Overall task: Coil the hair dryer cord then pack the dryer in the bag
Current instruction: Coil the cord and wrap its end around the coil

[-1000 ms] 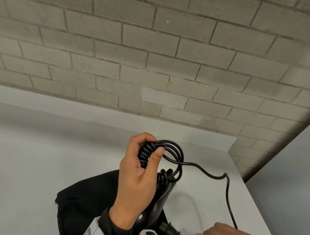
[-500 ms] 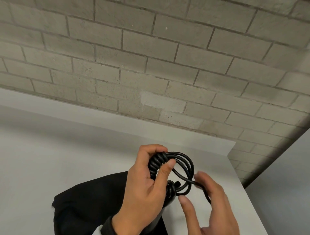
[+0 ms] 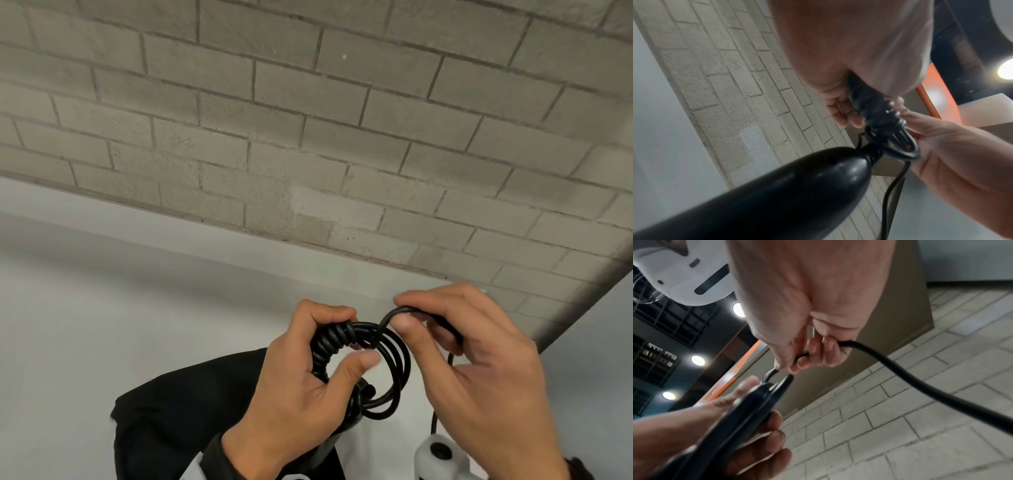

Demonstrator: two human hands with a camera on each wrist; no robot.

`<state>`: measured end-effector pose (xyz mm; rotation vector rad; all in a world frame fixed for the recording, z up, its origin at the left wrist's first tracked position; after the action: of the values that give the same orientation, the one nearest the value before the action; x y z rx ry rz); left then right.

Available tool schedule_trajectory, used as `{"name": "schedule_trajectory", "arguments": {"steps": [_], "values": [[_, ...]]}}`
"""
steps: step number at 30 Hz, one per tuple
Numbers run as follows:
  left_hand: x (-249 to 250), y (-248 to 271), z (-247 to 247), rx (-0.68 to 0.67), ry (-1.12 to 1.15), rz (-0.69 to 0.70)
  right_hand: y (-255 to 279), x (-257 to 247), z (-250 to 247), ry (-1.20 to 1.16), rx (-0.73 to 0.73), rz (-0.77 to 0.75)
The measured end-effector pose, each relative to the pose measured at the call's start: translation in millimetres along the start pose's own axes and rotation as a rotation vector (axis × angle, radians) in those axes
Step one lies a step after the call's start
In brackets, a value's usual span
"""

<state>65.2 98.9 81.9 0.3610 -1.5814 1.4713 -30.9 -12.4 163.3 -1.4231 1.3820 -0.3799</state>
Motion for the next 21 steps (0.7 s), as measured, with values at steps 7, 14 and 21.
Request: {"name": "schedule_trajectory", "arguments": {"steps": [7,14,21], "values": [[11.2,-1.2,-2.9,0.025,-0.034,0.092,-18.3,13.9,23.8,-0.206,-0.134,0.164],[19.7,1.0,-2.4,0.011,-0.085,0.168,-1.1,43.7,41.1,-0.378,-0.190,0.435],[23.3,2.5,0.1,0.018,-0.118,0.203,29.4,59.1,44.3,-0.527,-0.168,0.600]]}}
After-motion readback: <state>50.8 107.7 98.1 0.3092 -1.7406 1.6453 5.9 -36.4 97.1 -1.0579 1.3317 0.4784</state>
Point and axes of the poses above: each hand's wrist, its own y-axis away from the middle knuckle, its own z-axis out of the palm, x = y × z, the point moved 10 cm from there along -y, towards the middle knuckle, and after that the axes turned 7 degrees about x, right-handed, at the moved point
